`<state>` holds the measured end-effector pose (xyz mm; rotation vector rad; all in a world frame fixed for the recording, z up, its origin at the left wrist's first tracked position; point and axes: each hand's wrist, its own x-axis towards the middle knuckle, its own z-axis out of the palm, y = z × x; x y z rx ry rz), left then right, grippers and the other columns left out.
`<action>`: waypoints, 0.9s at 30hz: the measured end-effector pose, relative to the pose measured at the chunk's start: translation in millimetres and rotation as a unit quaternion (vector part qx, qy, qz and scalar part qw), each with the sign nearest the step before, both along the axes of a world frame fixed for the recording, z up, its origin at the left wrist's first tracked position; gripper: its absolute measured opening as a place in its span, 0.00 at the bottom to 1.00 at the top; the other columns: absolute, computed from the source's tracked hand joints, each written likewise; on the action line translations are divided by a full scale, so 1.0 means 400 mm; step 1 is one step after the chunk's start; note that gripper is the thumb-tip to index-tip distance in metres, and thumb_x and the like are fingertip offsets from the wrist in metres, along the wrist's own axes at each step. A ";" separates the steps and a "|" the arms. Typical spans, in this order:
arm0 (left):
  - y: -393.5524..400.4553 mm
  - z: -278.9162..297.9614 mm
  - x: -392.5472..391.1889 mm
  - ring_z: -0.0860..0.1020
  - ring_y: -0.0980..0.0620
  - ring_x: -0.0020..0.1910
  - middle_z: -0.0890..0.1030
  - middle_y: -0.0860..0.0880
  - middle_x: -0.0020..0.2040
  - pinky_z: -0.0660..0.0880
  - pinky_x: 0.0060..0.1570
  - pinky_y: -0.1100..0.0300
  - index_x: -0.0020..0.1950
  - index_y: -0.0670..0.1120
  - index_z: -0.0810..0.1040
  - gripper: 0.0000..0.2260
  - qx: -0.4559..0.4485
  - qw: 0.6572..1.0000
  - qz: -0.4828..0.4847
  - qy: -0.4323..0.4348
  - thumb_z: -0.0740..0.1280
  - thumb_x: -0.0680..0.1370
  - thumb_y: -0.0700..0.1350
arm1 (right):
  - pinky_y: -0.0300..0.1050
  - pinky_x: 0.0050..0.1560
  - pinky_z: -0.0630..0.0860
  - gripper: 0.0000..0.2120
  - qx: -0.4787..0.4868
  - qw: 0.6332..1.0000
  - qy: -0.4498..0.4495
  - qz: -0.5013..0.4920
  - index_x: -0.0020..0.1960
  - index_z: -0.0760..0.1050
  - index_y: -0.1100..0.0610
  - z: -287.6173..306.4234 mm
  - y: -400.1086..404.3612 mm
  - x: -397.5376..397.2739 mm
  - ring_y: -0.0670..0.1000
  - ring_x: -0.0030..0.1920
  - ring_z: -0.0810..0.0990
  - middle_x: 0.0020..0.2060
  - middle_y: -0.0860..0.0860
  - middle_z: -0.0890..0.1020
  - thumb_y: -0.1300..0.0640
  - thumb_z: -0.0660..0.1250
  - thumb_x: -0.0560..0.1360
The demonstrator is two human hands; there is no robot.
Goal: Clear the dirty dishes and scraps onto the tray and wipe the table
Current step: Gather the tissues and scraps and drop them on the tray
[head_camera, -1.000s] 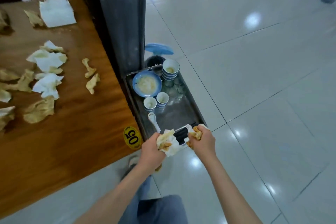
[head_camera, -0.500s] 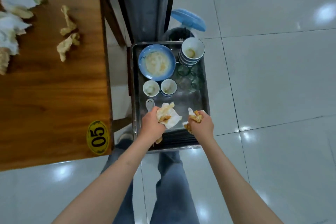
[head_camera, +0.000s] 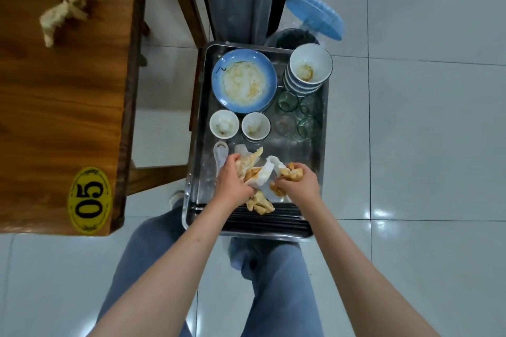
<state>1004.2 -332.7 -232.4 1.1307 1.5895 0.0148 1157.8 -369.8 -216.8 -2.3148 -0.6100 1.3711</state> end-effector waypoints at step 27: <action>-0.017 0.526 -0.262 0.71 0.53 0.57 0.73 0.50 0.61 0.70 0.55 0.60 0.69 0.51 0.67 0.31 0.241 0.970 0.007 0.025 0.74 0.69 0.39 | 0.48 0.55 0.76 0.30 0.074 0.964 0.012 0.253 0.70 0.67 0.50 0.463 0.028 -0.200 0.50 0.56 0.76 0.63 0.49 0.74 0.52 0.72 0.70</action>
